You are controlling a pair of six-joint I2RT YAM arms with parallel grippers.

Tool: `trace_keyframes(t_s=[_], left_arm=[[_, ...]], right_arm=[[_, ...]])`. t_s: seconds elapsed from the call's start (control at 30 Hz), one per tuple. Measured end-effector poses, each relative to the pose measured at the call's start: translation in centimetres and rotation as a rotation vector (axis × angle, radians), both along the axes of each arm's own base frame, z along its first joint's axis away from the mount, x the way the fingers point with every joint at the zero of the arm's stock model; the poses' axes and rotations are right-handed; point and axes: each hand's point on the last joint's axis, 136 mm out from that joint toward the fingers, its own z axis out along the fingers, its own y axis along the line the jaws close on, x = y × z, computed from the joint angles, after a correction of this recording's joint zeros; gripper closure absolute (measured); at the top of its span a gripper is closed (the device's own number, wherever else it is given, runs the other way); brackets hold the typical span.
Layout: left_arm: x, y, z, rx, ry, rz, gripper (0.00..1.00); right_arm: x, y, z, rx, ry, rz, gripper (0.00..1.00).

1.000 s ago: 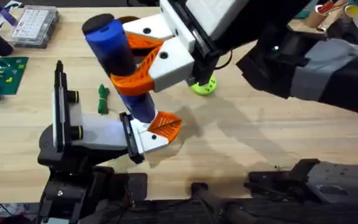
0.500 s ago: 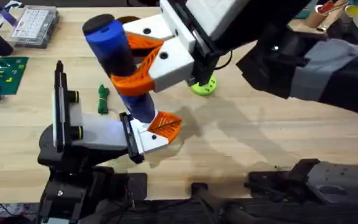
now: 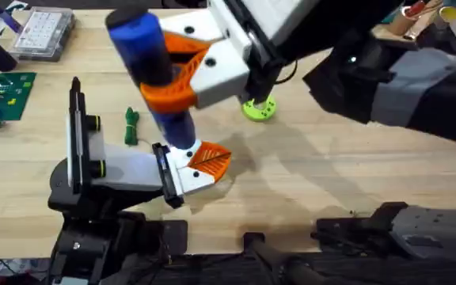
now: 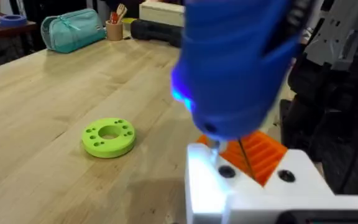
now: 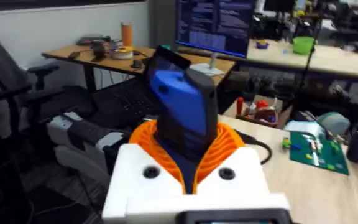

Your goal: Pick up the gripper from the table and insert it into the empty holder that is missing its gripper. Then pick up a screw, insert it into the mounting hole, and use the screwdriver to tighten it. Finally, clean up the table by picking up the vegetable and placing it into the bucket.

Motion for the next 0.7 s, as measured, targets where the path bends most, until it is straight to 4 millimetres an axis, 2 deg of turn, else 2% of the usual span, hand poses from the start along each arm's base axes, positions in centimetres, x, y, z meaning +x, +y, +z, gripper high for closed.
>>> trace_keyframes(t_s=[0.07,0.27,0.33,0.43,0.53,0.7], left_arm=[[0.0,0.0,0.0,0.0,0.0,0.0,0.982],[0.0,0.0,0.0,0.0,0.0,0.0,0.981],[0.0,0.0,0.0,0.0,-0.001,0.0,0.982],[0.0,0.0,0.0,0.0,0.0,0.0,0.982],[0.0,0.0,0.0,0.0,0.0,0.0,0.982],[0.0,0.0,0.0,0.0,0.001,0.0,0.981]], right_arm=[[0.8,-0.3,0.6,-0.002,0.007,-0.018,0.956],[3.3,-0.8,4.7,-0.023,0.015,-0.082,0.955],[3.8,-0.8,5.5,-0.049,0.023,-0.105,0.955],[4.8,-0.7,5.5,-0.12,0.064,-0.174,0.956],[6.7,-0.9,4.5,-0.219,0.075,-0.307,0.954],[10.4,-3.3,3.3,-0.403,-0.039,-0.592,0.955]])
